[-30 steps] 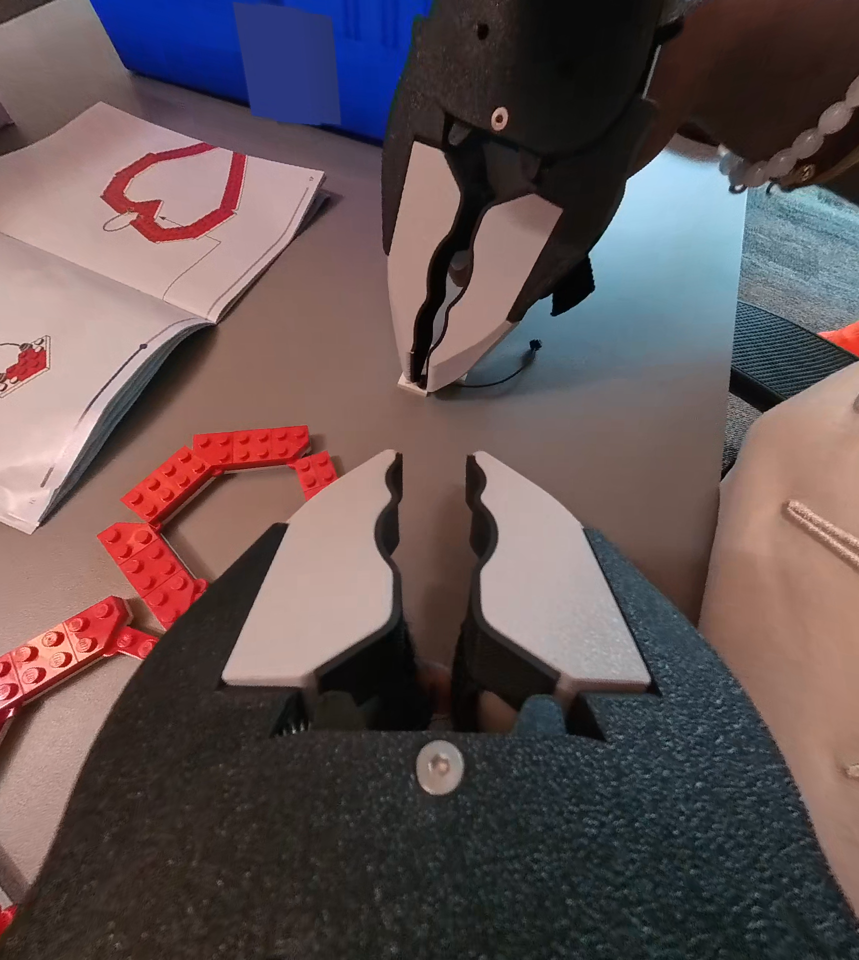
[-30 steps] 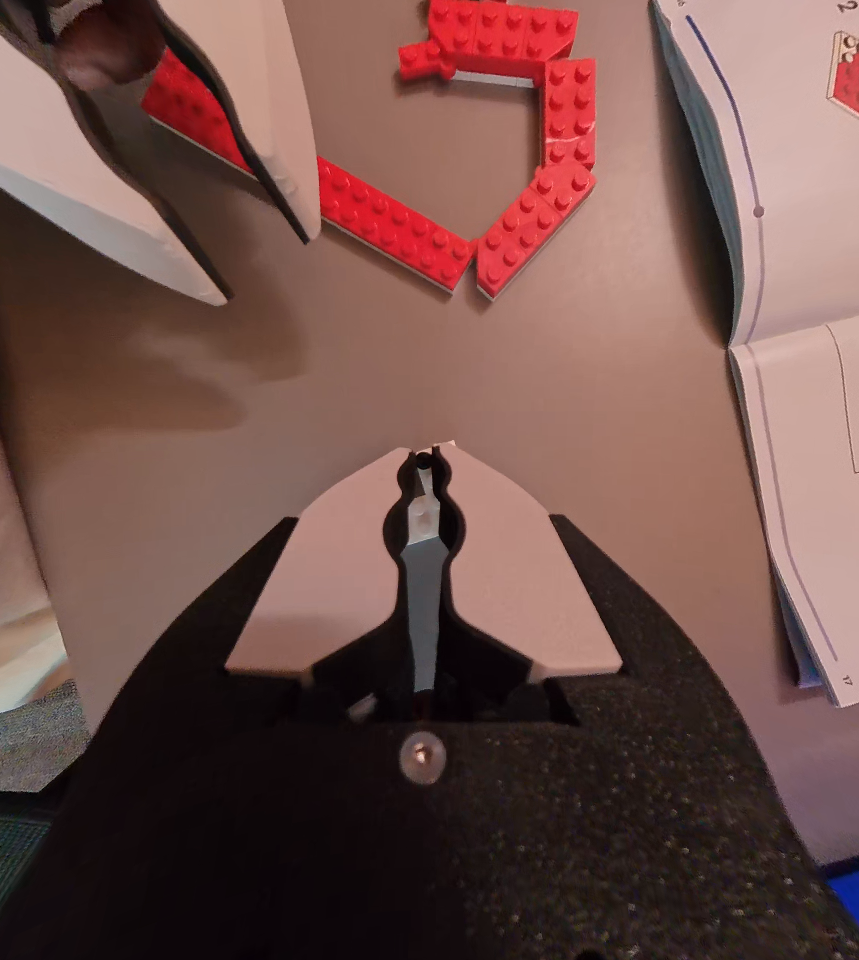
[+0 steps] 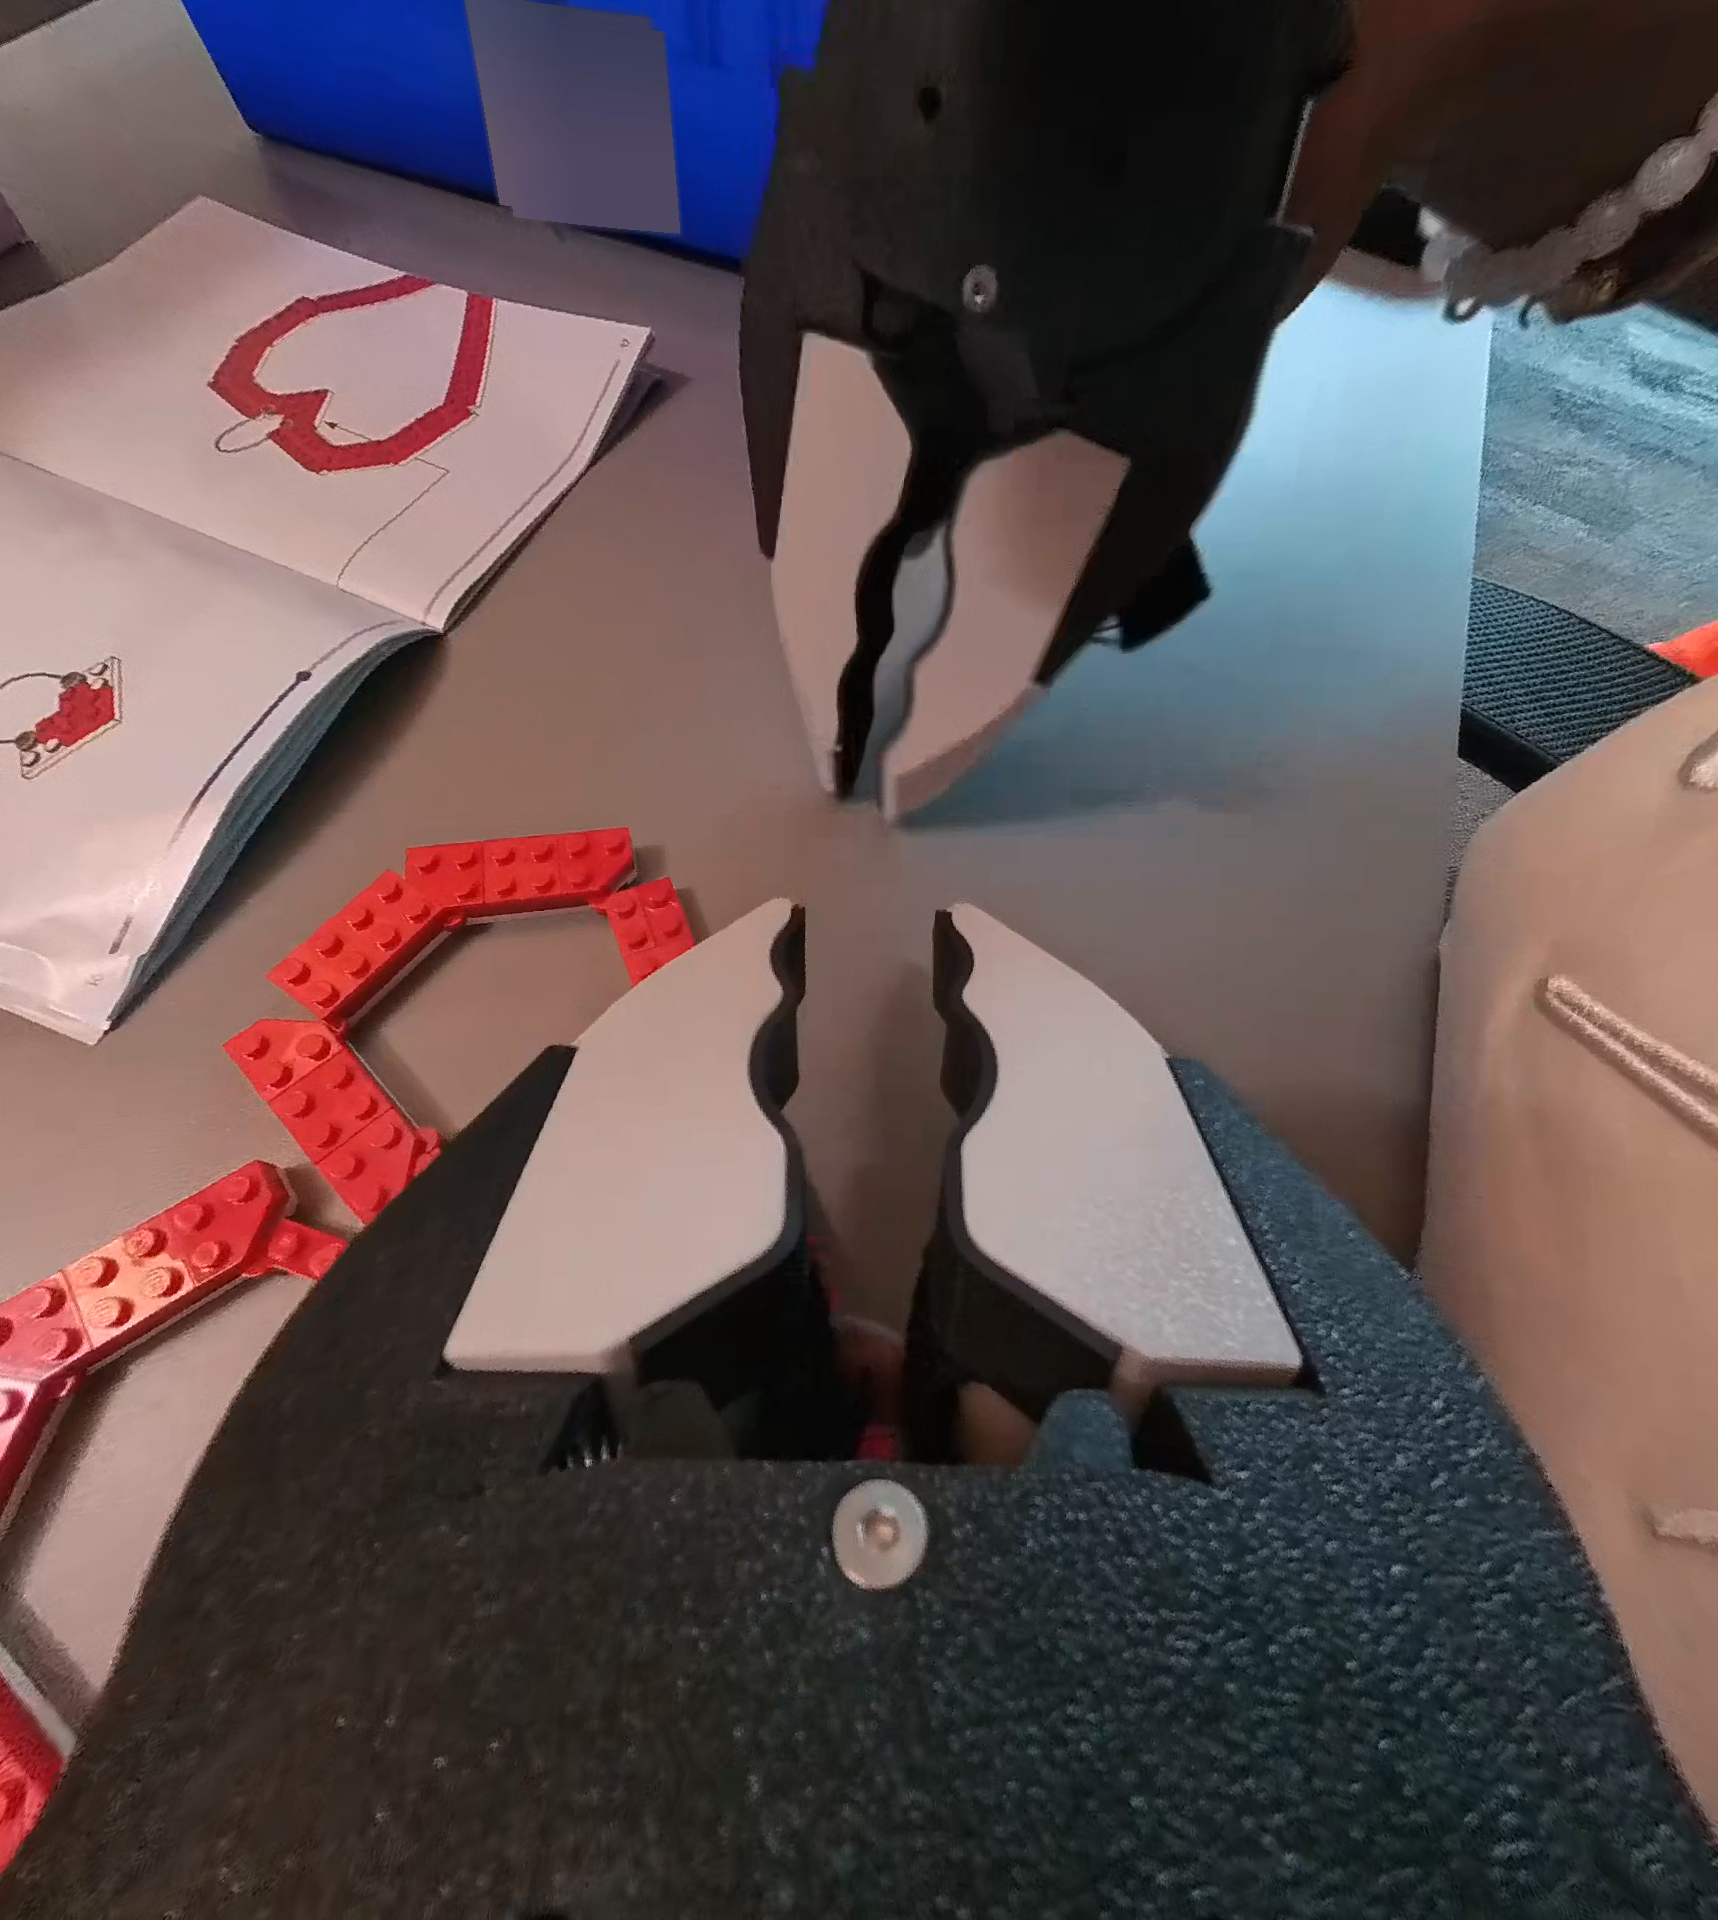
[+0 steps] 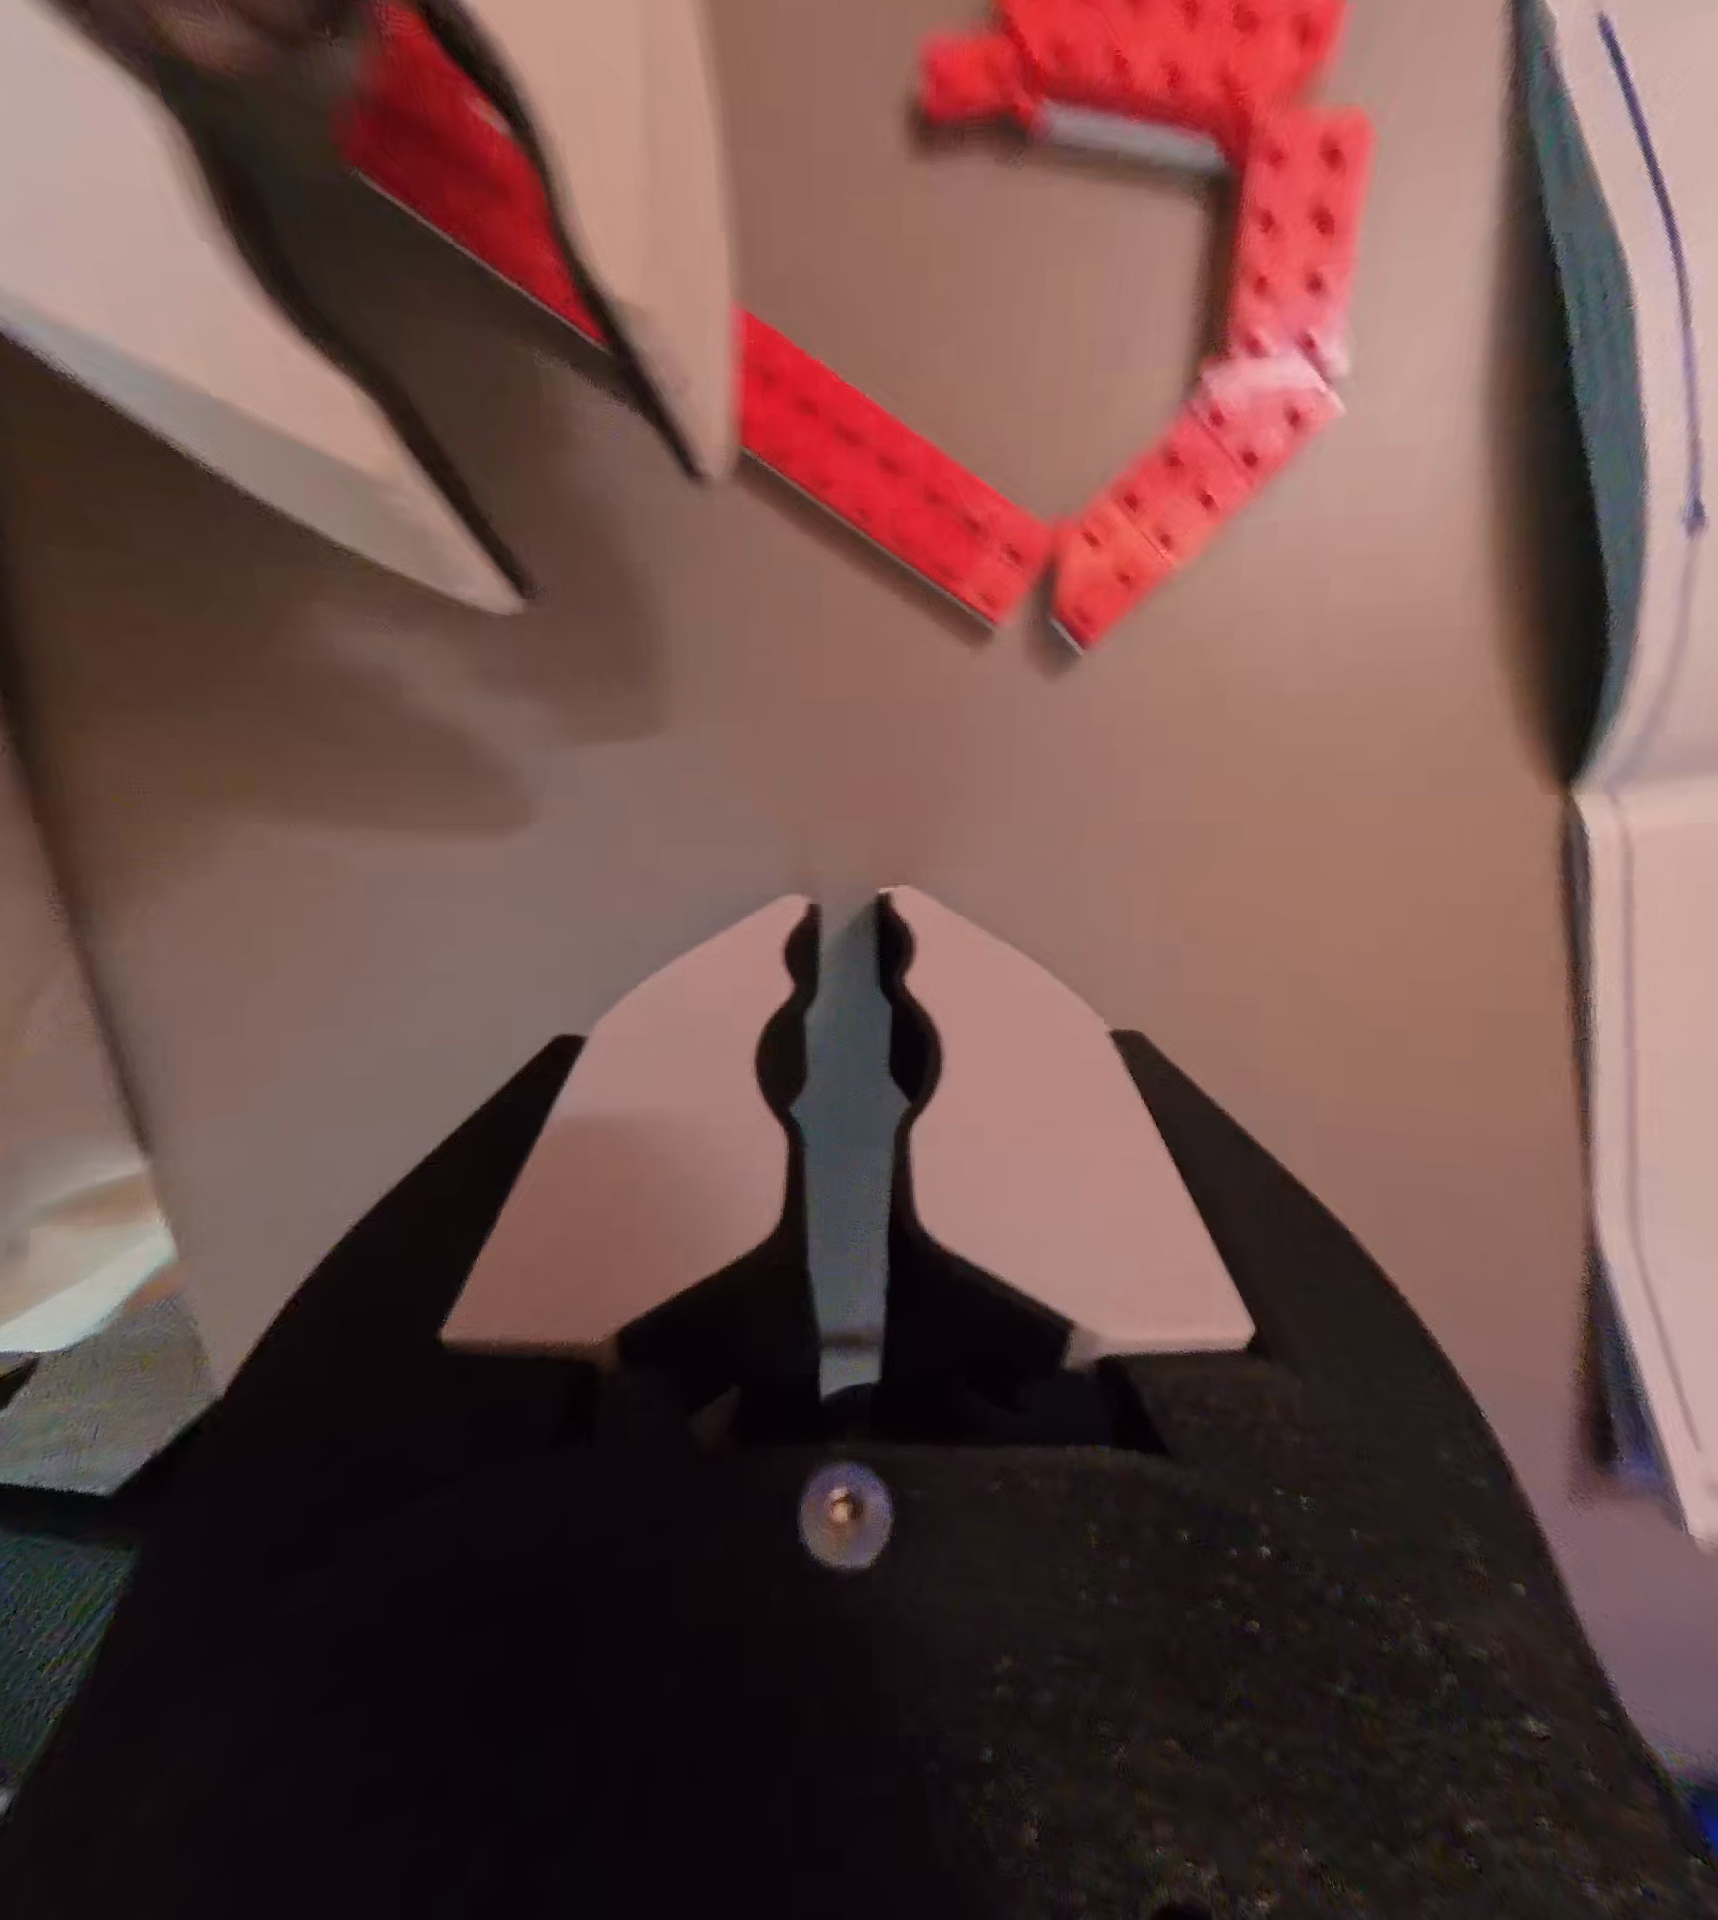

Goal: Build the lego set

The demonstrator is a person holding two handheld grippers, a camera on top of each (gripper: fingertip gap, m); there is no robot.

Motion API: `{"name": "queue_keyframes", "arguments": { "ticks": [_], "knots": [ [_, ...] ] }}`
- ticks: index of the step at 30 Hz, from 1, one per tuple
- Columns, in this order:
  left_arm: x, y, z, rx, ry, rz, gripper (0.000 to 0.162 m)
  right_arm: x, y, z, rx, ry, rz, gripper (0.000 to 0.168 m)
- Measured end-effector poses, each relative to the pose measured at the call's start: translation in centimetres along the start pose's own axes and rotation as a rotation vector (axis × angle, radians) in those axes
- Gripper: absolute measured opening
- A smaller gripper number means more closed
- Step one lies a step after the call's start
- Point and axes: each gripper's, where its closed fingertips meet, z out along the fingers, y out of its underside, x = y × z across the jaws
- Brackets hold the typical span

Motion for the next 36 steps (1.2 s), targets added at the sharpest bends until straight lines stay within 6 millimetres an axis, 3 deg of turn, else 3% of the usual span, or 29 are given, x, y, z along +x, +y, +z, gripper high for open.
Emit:
{"name": "queue_keyframes", "arguments": {
  "ticks": [3,7,10,13,16,19,23,28,29,30,33,36],
  "knots": [
    [0.1,0.1,-0.2,0.001,-0.007,0.001,0.023,-1.2,-1.8,-1.5,0.176,-0.086,0.026,0.030],
    [0.5,0.1,-0.1,0.006,0.003,0.001,0.023,0.5,-0.5,-5.6,0.277,0.017,0.072,0.031],
    [1.0,-0.1,0.1,0.007,0.018,0.025,0.023,1.9,2.8,-9.2,0.258,0.203,0.141,0.025],
    [1.5,-0.5,0.4,0.014,0.036,0.064,0.023,1.2,6.2,-12.9,0.264,0.334,0.241,0.024],
    [2.3,-1.0,1.1,0.009,0.061,0.109,0.023,-0.3,12.3,-15.1,0.123,0.459,0.379,0.023],
    [3.4,-1.6,1.7,0.012,0.075,0.169,0.023,-2.9,18.0,-15.0,0.004,0.456,0.594,0.027],
    [4.9,-1.8,2.4,0.004,0.091,0.224,0.023,-4.2,21.0,-12.8,0.019,0.415,0.751,0.050],
    [5.4,-1.3,2.4,-0.013,0.059,0.257,0.023,-2.9,21.7,-11.1,0.088,0.398,0.786,0.054],
    [5.3,-1.2,2.3,-0.013,0.051,0.249,0.023,-2.8,22.0,-10.7,0.075,0.391,0.792,0.050],
    [5.2,-1.0,2.2,-0.013,0.044,0.238,0.023,-2.5,22.1,-10.8,0.076,0.413,0.782,0.033],
    [4.8,-0.6,1.9,-0.010,0.026,0.200,0.023,-2.1,22.1,-10.7,0.071,0.421,0.762,0.032],
    [4.3,-0.3,1.7,-0.002,0.007,0.176,0.023,-1.2,20.6,-10.3,0.104,0.428,0.678,0.032]
  ]
}}
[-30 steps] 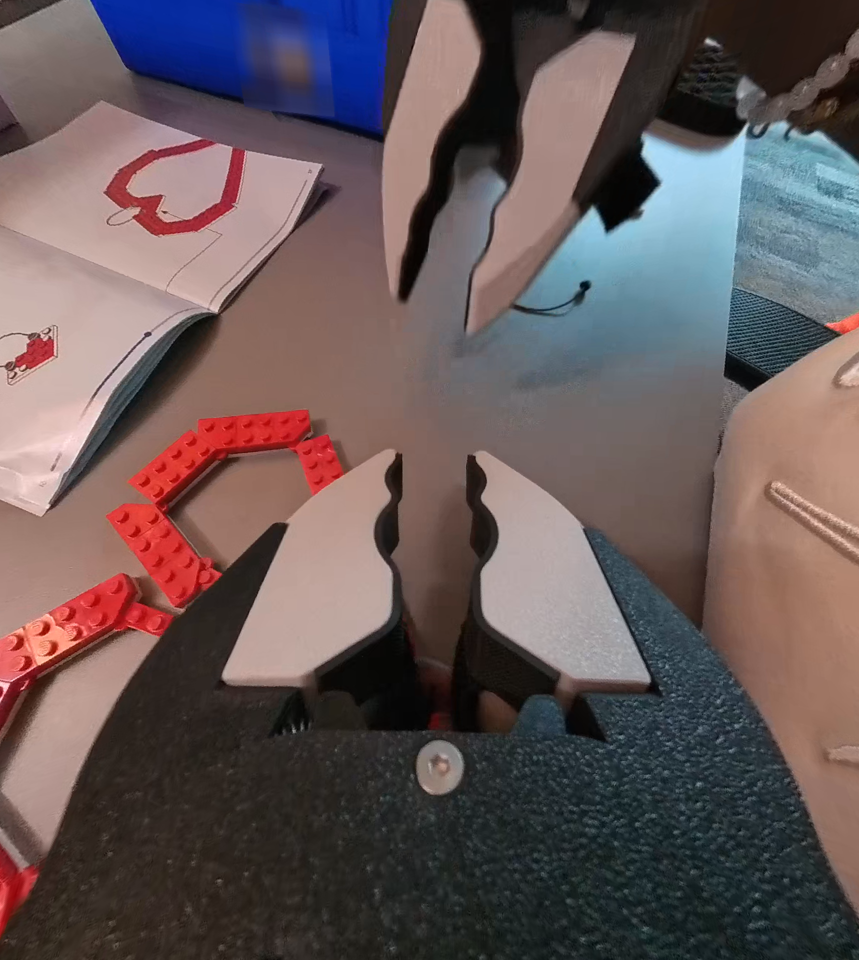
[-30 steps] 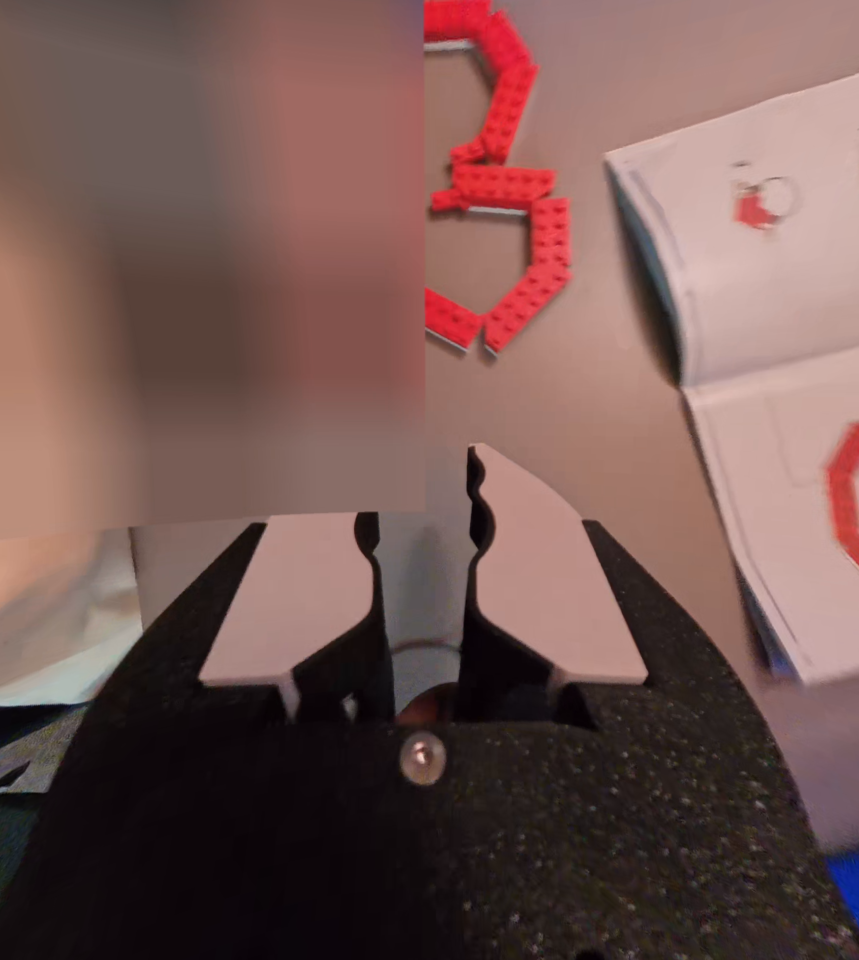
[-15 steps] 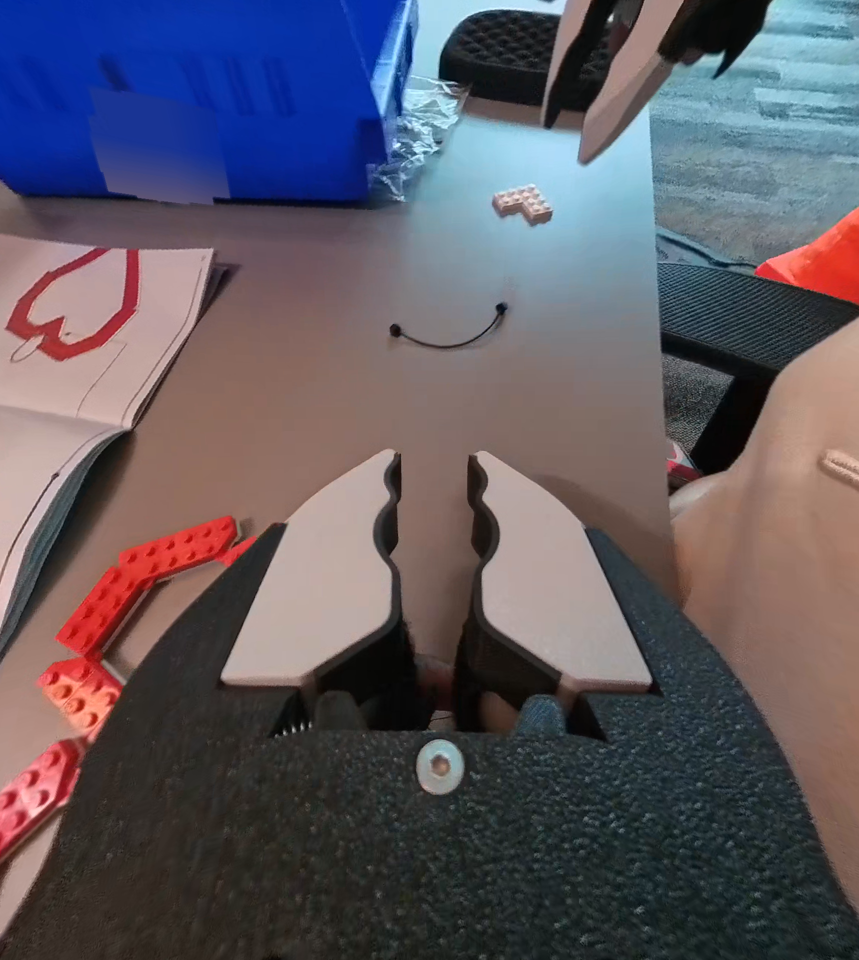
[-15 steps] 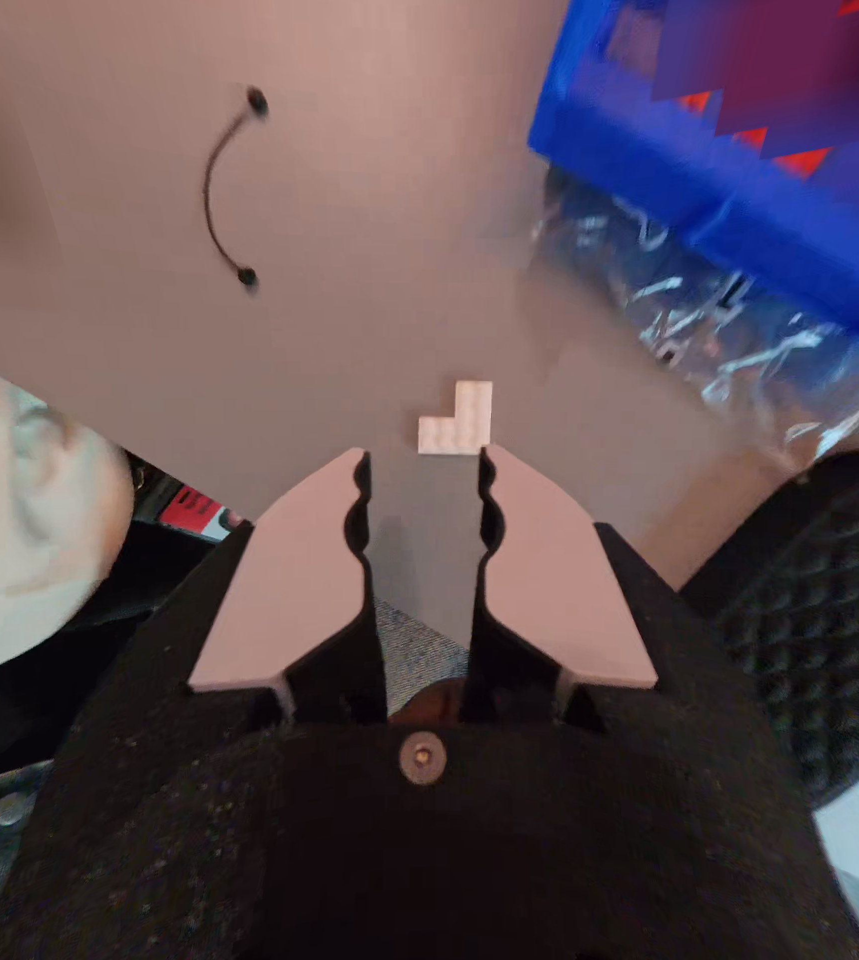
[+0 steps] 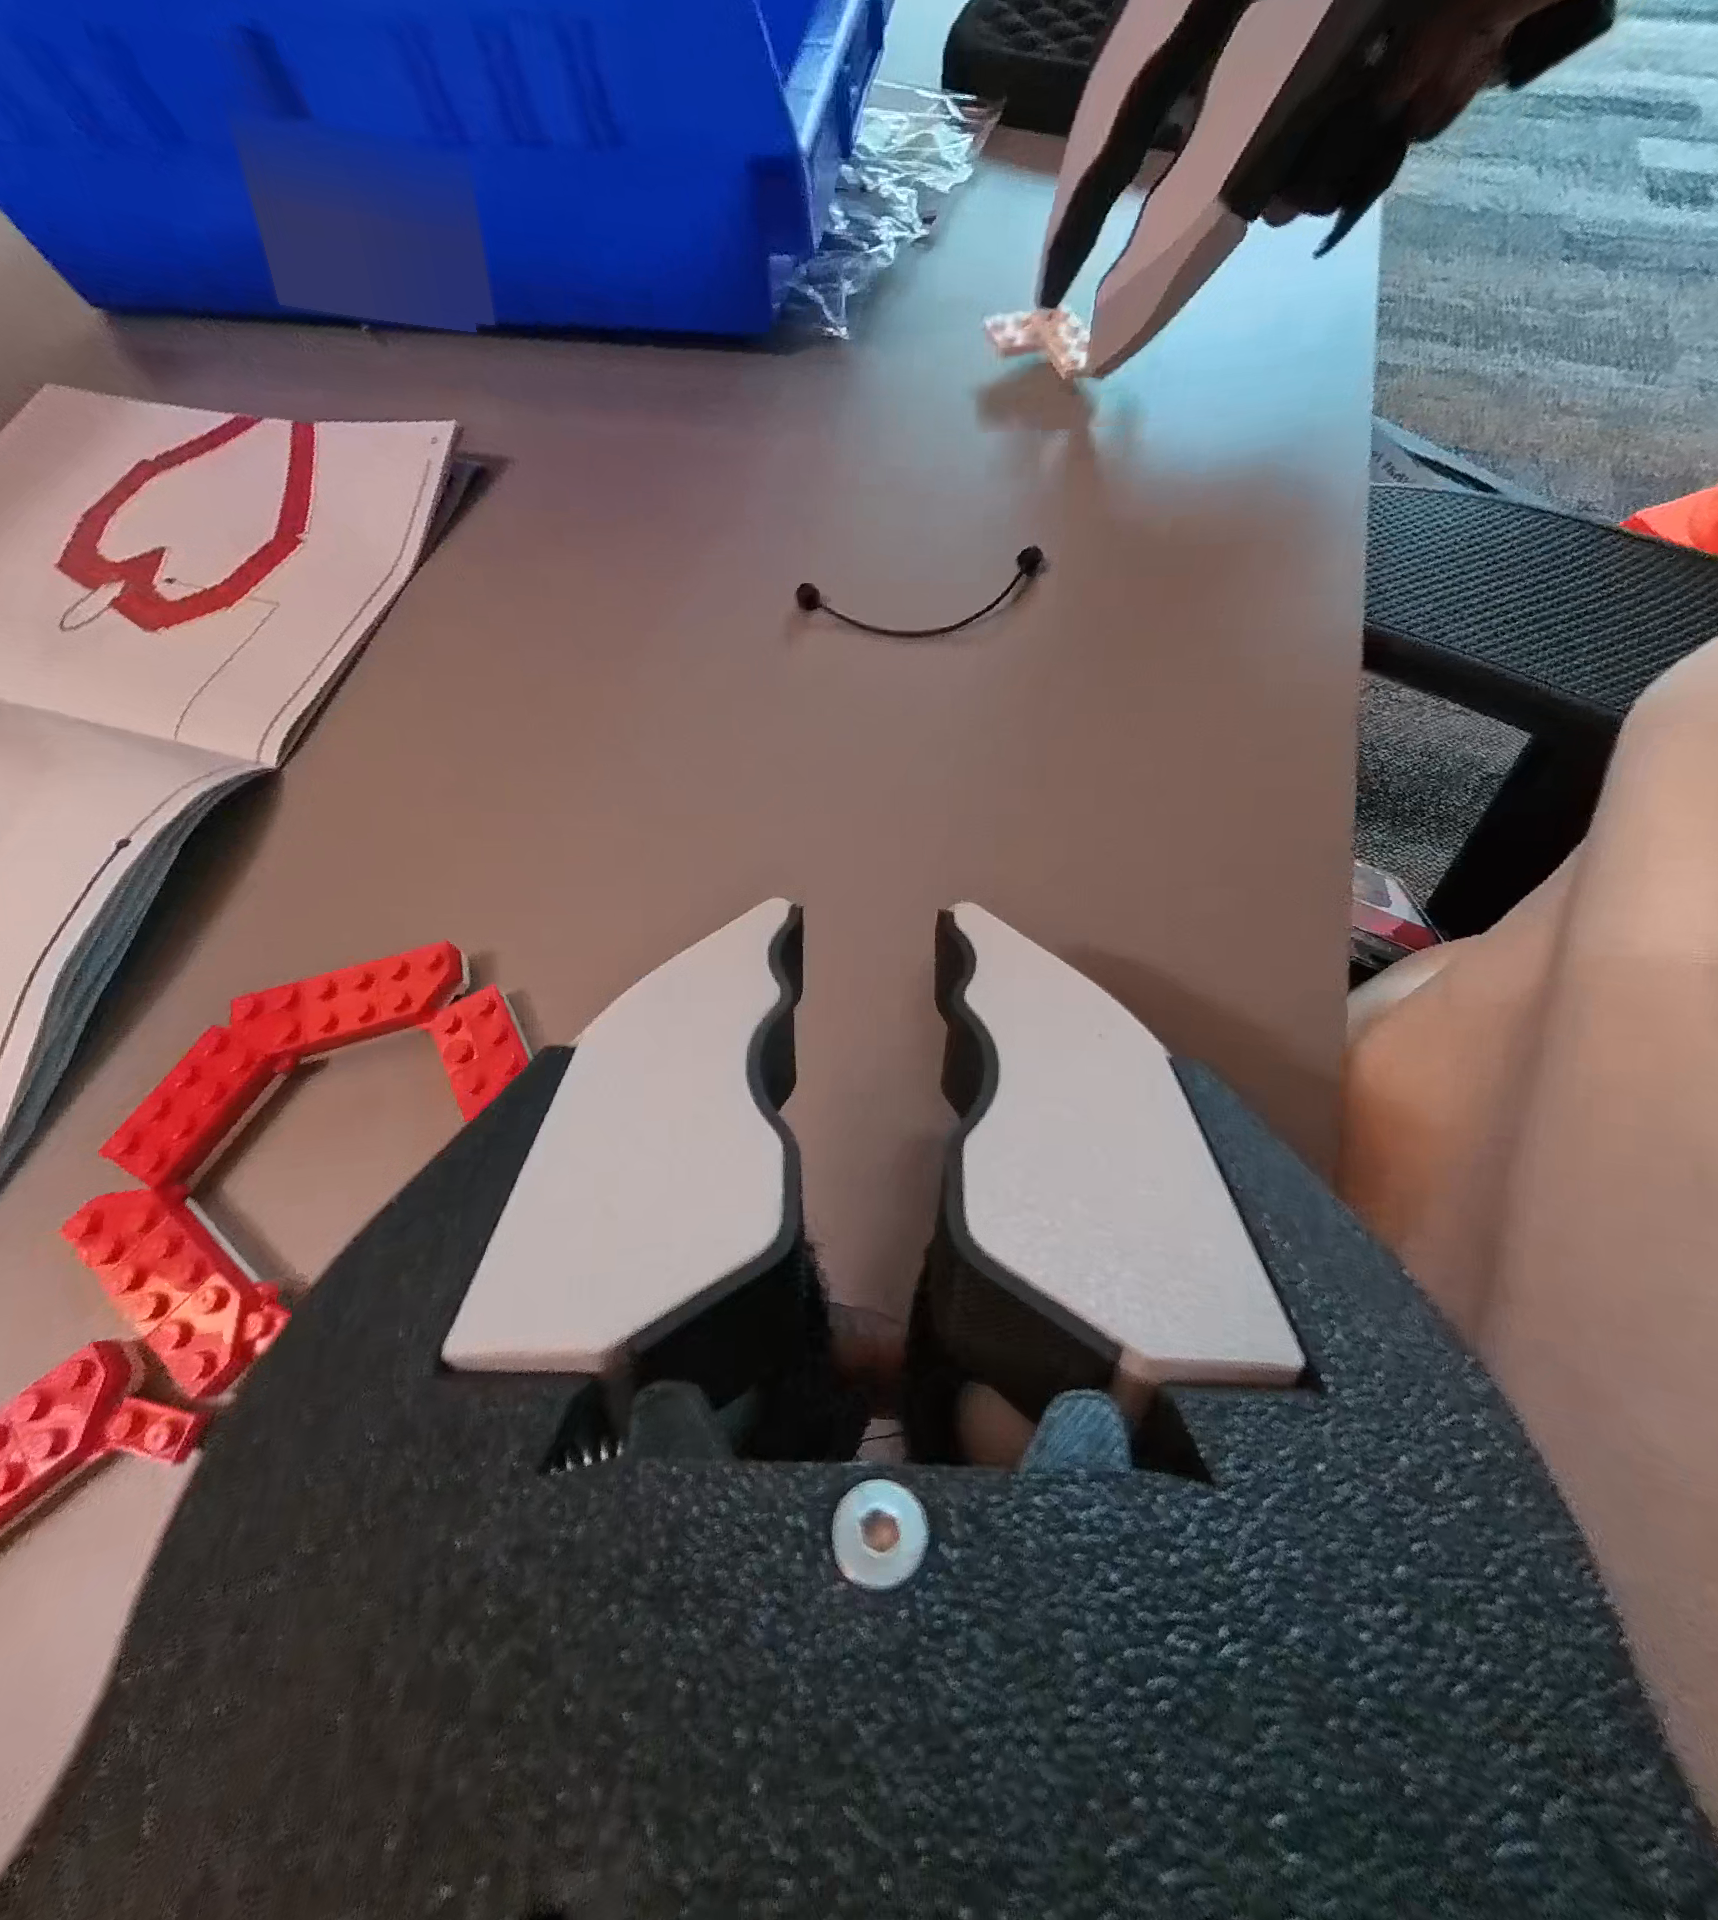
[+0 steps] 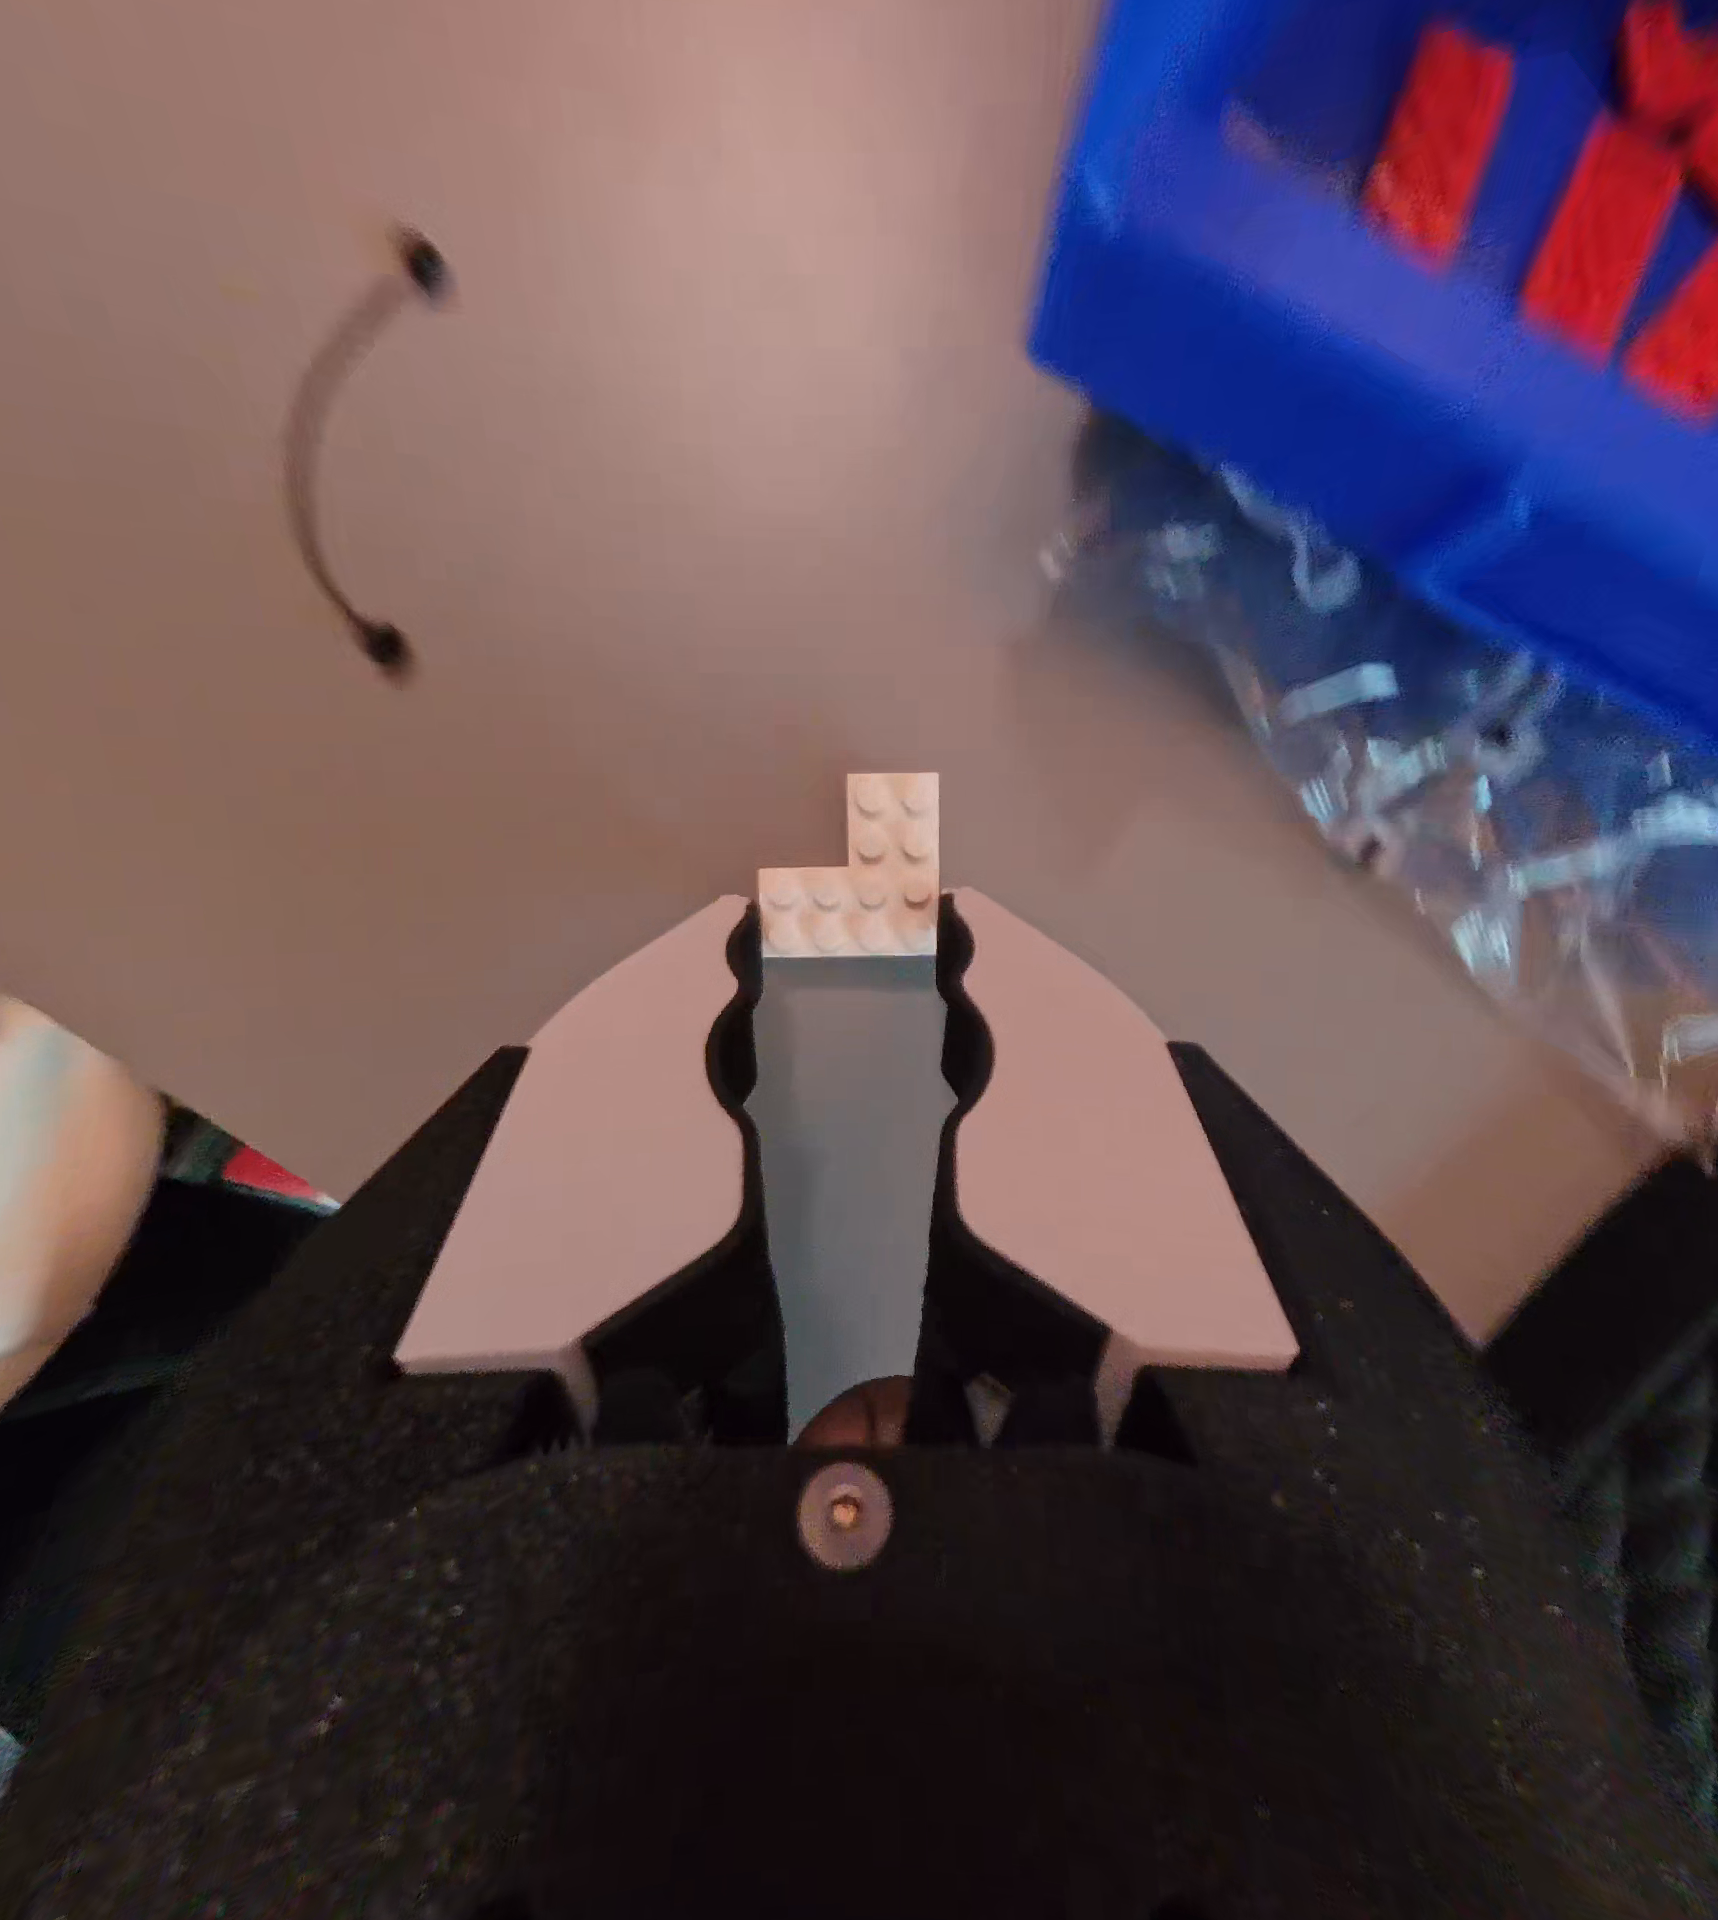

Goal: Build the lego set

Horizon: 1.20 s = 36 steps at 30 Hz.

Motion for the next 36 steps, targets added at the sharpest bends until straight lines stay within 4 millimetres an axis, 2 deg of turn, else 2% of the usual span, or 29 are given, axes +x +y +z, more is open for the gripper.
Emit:
{"name": "queue_keyframes", "arguments": {
  "ticks": [2,4,6,7,10,12,14,19,23,25,27,29,32,33,36],
  "knots": [
    [-0.3,0.2,-0.2,-0.002,-0.011,-0.008,0.023,-2.5,-3.3,0.1,0.083,-0.082,-0.087,0.032],
    [-0.6,0.4,-0.2,-0.006,-0.026,-0.002,0.023,-6.7,-6.7,0.5,0.142,-0.200,-0.270,0.032],
    [-0.7,0.7,-0.2,-0.019,-0.034,0.009,0.023,-10.5,-8.2,2.3,0.098,-0.295,-0.496,0.032],
    [-0.8,0.8,-0.1,-0.028,-0.041,0.015,0.023,-11.7,-8.6,3.4,0.060,-0.320,-0.607,0.032],
    [-1.0,1.2,-0.2,-0.047,-0.061,0.032,0.023,-13.2,-9.4,6.2,-0.023,-0.399,-0.836,0.032],
    [-1.1,1.4,-0.3,-0.051,-0.071,0.031,0.023,-13.6,-9.9,6.8,-0.058,-0.471,-0.870,0.033],
    [-1.2,1.6,-0.4,-0.046,-0.072,0.018,0.023,-13.4,-10.4,6.8,-0.067,-0.491,-0.868,0.044],
    [-1.5,1.8,-0.5,-0.021,-0.059,-0.025,0.023,-13.8,-11.3,4.9,0.068,-0.520,-0.668,0.047],
    [-1.7,1.5,-0.3,-0.011,-0.028,-0.015,0.023,-12.7,-10.4,6.2,0.091,-0.382,-0.680,0.049],
    [-1.8,1.4,-0.1,-0.017,-0.023,-0.001,0.023,-12.5,-10.4,6.4,0.094,-0.383,-0.677,0.048],
    [-1.9,1.3,-0.1,-0.023,-0.027,0.016,0.023,-11.9,-10.5,6.4,0.074,-0.379,-0.658,0.043],
    [-1.9,1.2,-0.1,-0.019,-0.032,0.018,0.023,-10.3,-10.8,6.1,0.057,-0.314,-0.605,0.030],
    [-1.9,1.2,-0.1,-0.008,-0.030,-0.008,0.023,-7.5,-10.3,5.6,-0.031,-0.181,-0.391,0.021],
    [-1.9,1.3,-0.1,-0.005,-0.029,-0.015,0.023,-7.2,-10.1,5.3,-0.042,-0.147,-0.304,0.017],
    [-1.8,1.1,-0.2,0.008,-0.023,-0.021,0.023,-7.7,-9.8,5.0,0.000,-0.107,-0.146,0.009]
  ]
}}
